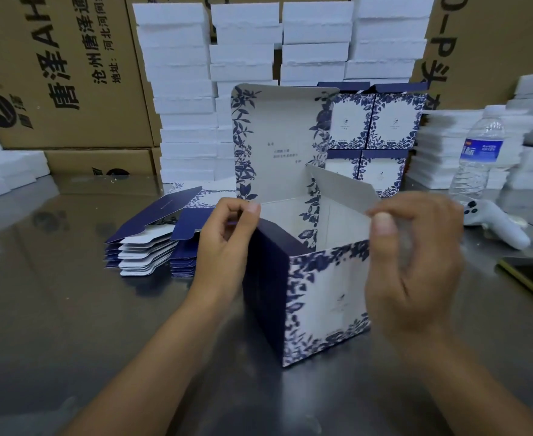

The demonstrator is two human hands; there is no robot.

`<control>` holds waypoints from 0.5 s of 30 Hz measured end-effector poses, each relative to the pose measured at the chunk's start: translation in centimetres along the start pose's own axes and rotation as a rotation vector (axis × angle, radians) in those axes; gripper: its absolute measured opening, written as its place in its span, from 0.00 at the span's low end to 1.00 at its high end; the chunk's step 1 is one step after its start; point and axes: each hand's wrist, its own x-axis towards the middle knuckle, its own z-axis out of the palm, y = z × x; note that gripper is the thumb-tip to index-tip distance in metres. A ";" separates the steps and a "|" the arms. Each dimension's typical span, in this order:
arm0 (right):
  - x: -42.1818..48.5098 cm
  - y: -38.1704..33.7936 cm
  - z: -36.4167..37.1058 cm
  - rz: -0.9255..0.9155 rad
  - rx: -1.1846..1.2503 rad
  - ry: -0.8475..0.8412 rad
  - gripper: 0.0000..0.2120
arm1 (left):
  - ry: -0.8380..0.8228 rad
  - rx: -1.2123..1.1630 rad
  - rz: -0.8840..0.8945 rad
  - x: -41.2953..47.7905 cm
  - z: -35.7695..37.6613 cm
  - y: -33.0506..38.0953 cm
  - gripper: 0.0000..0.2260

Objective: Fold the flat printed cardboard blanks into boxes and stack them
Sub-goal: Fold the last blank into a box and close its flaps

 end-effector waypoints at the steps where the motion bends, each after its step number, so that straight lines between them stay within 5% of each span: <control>1: 0.1 0.3 0.0 0.096 0.023 0.047 0.08 | 0.024 -0.030 -0.028 0.1 -0.1 0.0 0.07; 4: 0.2 1.1 0.2 0.547 0.139 0.077 0.12 | 0.070 -0.100 -0.076 0.3 -0.1 0.1 0.06; 9: 0.0 0.9 0.7 1.014 0.471 -0.237 0.19 | 0.023 -0.205 -0.148 0.2 0.0 0.2 0.09; 11: 0.1 0.7 0.4 1.099 0.588 -0.283 0.15 | 0.013 -0.232 -0.175 0.1 -0.1 0.3 0.10; 15: 0.9 1.3 -0.5 0.964 0.634 -0.572 0.15 | 0.033 -0.228 -0.179 0.2 -0.3 0.7 0.11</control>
